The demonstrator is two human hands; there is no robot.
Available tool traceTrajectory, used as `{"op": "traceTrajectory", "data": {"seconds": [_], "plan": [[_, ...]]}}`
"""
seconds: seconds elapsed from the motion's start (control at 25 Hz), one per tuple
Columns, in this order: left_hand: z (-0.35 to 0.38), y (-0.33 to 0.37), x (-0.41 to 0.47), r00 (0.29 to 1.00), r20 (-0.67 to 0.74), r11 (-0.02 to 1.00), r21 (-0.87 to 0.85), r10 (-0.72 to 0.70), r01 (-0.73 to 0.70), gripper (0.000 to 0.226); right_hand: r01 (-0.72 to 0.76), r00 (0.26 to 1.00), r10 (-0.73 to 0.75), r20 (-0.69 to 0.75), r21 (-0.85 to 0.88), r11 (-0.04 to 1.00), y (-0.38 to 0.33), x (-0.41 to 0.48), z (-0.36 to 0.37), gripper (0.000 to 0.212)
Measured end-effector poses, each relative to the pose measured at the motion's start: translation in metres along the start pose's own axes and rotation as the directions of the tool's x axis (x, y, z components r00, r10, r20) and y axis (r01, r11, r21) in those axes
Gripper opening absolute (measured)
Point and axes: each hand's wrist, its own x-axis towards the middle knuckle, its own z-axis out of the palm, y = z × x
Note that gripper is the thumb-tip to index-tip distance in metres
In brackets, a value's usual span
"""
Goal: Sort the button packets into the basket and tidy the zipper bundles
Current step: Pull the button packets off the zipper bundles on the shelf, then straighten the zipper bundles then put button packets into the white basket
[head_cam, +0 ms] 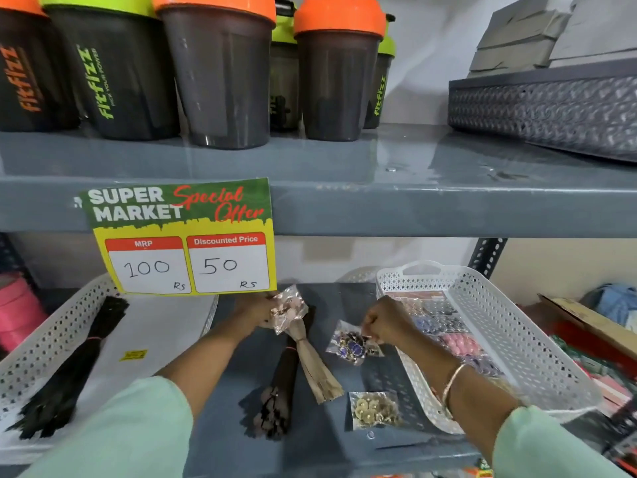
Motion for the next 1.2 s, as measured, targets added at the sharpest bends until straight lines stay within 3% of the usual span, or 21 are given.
{"op": "traceTrajectory", "data": {"seconds": [0.08,0.16,0.36,0.44,0.56,0.64,0.72,0.88,1.04,1.12,1.2], "plan": [[0.026,0.019,0.004,0.996,0.015,0.991,0.096,0.092,-0.093,0.008,0.003,1.000,-0.006,-0.031,-0.099,0.995,0.008,-0.013,-0.007,0.012],[0.058,0.029,0.006,0.985,0.069,0.970,0.175,0.157,-0.167,0.018,-0.025,0.998,0.017,-0.054,-0.158,0.987,0.015,-0.026,-0.005,0.014],[0.117,0.030,-0.004,0.967,0.181,0.939,0.260,0.180,-0.224,0.023,-0.086,0.996,0.085,-0.016,-0.178,0.980,0.014,-0.048,0.005,0.034],[0.121,0.026,-0.007,0.966,0.177,0.951,0.212,0.190,-0.226,0.028,-0.101,0.994,0.093,-0.054,-0.171,0.980,0.013,-0.054,0.006,0.036],[0.096,0.023,-0.016,0.973,-0.023,0.960,0.170,0.229,-0.221,0.029,-0.084,0.983,0.060,-0.176,-0.134,0.987,0.006,-0.057,0.004,0.027],[0.067,0.014,-0.020,0.948,-0.216,0.967,0.158,0.232,-0.200,0.021,-0.023,0.990,0.013,-0.137,-0.070,0.997,-0.002,-0.046,0.013,0.024],[0.040,-0.003,-0.023,0.939,-0.283,0.966,0.220,0.194,-0.134,0.023,0.032,0.995,-0.029,-0.090,0.030,0.999,-0.011,-0.026,0.031,0.020],[0.023,-0.037,-0.029,0.976,-0.212,0.951,0.289,-0.051,0.112,0.022,-0.003,0.999,0.013,-0.049,0.185,0.983,-0.034,0.005,0.081,0.022],[0.045,-0.044,-0.031,0.995,-0.018,0.938,0.333,-0.099,0.099,0.026,-0.122,0.992,0.122,0.008,0.177,0.977,-0.041,0.026,0.117,0.022],[0.053,-0.044,-0.032,0.996,-0.003,0.940,0.331,-0.088,0.084,0.027,-0.137,0.990,0.131,0.047,0.159,0.978,-0.043,0.029,0.121,0.010],[0.055,-0.044,-0.032,0.996,-0.007,0.960,0.266,-0.088,0.086,0.017,-0.145,0.989,0.135,0.064,0.179,0.973,-0.043,0.032,0.117,0.015]]}}
